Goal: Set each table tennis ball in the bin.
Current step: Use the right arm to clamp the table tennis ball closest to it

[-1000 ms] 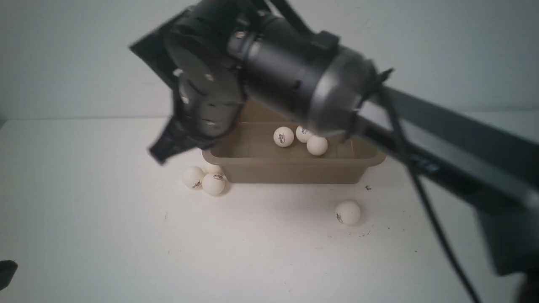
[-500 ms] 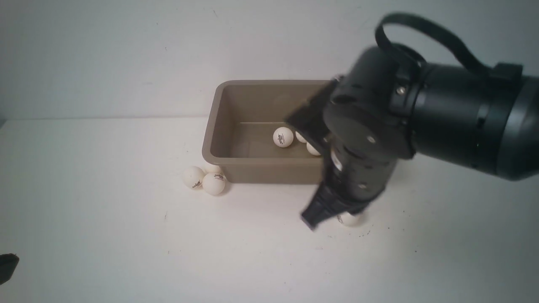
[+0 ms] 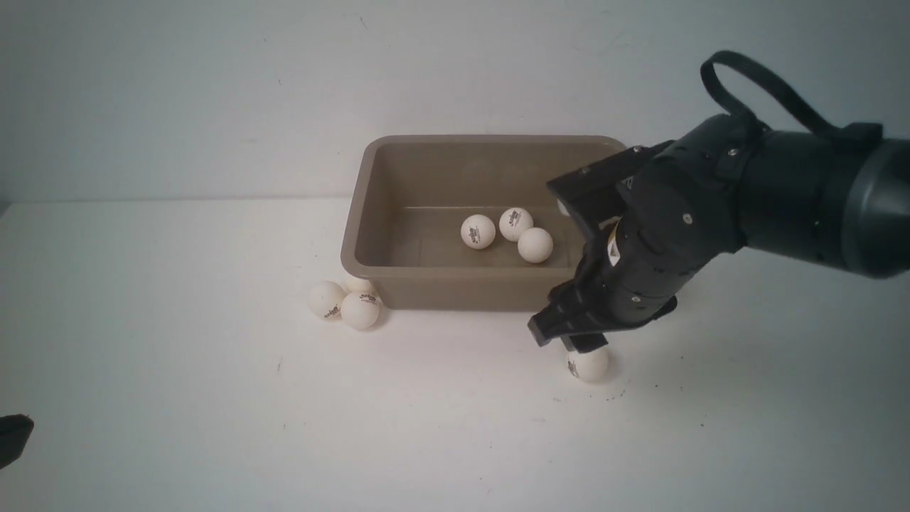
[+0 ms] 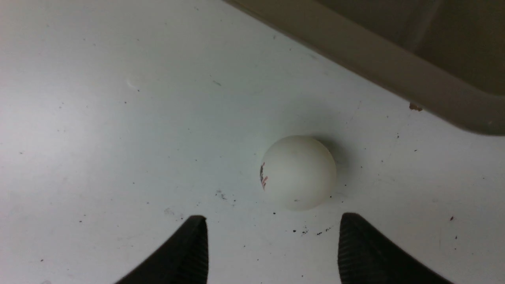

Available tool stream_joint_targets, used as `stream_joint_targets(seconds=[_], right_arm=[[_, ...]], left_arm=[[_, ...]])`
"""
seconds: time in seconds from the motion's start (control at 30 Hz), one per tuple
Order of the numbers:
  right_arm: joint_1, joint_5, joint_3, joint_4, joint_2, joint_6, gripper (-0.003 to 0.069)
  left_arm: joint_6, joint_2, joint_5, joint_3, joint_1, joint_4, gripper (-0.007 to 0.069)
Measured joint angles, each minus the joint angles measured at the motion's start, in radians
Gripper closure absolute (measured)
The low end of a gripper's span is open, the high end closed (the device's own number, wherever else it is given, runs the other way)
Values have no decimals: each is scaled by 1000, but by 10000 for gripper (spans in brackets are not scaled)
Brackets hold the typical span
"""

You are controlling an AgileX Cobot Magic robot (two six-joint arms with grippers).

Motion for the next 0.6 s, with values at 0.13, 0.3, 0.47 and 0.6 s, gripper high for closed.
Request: stream_joint_targets(seconds=[0.13,0.3,0.47,0.6], right_arm=[[-1,-22,0,1,43,0,215],[-1,-53,0,0,85,0,211],[-2,-74,0,-28,110,1,211],[-10,-78,-2,-56,120,16,211]], left_arm=[[0,0,0,0,0,0,284],[0,0,0,0,0,0,284],[0,0,0,0,0,0,284],[0,0,0,0,0,0,284]])
